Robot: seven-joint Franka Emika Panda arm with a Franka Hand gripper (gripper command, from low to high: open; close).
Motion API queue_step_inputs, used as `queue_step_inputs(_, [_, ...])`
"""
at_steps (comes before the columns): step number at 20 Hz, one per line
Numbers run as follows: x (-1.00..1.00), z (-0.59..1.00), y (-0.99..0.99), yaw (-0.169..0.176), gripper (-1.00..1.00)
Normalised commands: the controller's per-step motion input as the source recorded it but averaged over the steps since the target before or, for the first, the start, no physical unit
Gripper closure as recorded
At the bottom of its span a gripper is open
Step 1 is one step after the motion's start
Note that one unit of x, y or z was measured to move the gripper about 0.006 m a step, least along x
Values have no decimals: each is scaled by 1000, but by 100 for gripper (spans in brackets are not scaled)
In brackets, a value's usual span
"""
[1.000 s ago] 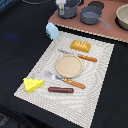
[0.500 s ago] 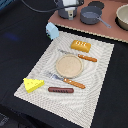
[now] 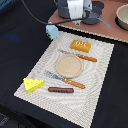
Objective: Interact with the objects in diverse but meaningful ways.
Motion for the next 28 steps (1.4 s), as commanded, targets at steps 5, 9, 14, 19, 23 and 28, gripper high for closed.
queue_step_inputs(5, [417, -179, -46, -61, -100])
queue_step_inputs(9, [127, -165, 254, 0, -100])
queue_step_inputs(14, [98, -140, 256, 0, -100])
queue_step_inputs(19, [353, -288, 22, -12, -100])
queue_step_inputs(23, [412, -279, 4, -25, -100])
queue_step_inputs(28, [316, -177, 250, -2, -100])
